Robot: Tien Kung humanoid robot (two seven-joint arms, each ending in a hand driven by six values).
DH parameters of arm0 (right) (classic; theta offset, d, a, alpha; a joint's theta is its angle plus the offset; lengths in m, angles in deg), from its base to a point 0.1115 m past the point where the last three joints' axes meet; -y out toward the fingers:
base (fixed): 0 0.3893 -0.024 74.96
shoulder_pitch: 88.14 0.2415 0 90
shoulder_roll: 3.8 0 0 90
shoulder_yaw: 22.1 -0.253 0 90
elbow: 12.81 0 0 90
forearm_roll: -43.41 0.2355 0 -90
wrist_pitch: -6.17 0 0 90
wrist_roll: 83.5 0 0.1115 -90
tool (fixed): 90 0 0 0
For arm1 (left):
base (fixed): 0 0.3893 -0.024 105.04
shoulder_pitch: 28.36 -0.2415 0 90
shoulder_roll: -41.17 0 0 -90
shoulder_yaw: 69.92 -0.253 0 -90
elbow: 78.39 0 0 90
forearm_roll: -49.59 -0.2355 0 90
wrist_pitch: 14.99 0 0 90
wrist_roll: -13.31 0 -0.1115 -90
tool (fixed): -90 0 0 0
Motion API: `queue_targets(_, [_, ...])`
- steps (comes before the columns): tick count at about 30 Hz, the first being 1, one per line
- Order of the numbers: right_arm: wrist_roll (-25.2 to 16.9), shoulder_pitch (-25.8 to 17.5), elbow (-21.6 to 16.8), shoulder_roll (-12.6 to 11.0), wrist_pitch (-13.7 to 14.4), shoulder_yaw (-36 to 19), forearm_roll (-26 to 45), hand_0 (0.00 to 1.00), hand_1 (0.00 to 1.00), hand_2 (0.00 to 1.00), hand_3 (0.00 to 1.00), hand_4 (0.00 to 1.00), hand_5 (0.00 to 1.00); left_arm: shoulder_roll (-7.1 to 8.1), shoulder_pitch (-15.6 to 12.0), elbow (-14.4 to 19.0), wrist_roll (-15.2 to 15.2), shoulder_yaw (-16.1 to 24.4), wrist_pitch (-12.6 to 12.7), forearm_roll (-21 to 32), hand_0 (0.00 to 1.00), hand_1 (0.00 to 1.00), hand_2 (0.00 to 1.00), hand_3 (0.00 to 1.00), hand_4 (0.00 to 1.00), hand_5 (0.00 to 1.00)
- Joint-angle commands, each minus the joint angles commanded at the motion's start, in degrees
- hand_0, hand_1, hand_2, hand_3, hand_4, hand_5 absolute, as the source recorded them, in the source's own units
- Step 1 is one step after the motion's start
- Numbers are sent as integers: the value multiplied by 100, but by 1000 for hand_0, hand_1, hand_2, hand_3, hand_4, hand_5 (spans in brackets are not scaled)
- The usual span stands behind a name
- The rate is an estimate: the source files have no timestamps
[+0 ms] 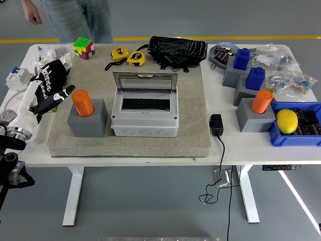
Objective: Fetch the battery,place it into the box,close the lid of the box
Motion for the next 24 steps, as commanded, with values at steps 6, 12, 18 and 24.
queue_targets(6, [-1, 13, 0, 2, -1, 2, 6, 995, 923, 901, 920, 998, 998, -130, 11, -25, -41, -62, 31, 20, 987, 998, 998, 998, 998, 361])
queue_targets(12, [16, 11, 0, 15, 8, -24, -20, 993, 920, 897, 919, 998, 998, -379, 13, -90, -105, 25, 20, 77, 938, 998, 998, 998, 998, 377])
queue_targets(18, [26, 9, 0, 16, 19, -65, -53, 995, 919, 893, 917, 998, 998, -556, 66, -209, -151, 46, 31, 109, 887, 958, 962, 985, 998, 394])
queue_targets(24, [30, 16, 0, 17, 21, -55, -46, 994, 919, 891, 917, 998, 998, -653, 121, -372, -162, 32, -77, 253, 850, 907, 869, 915, 998, 401])
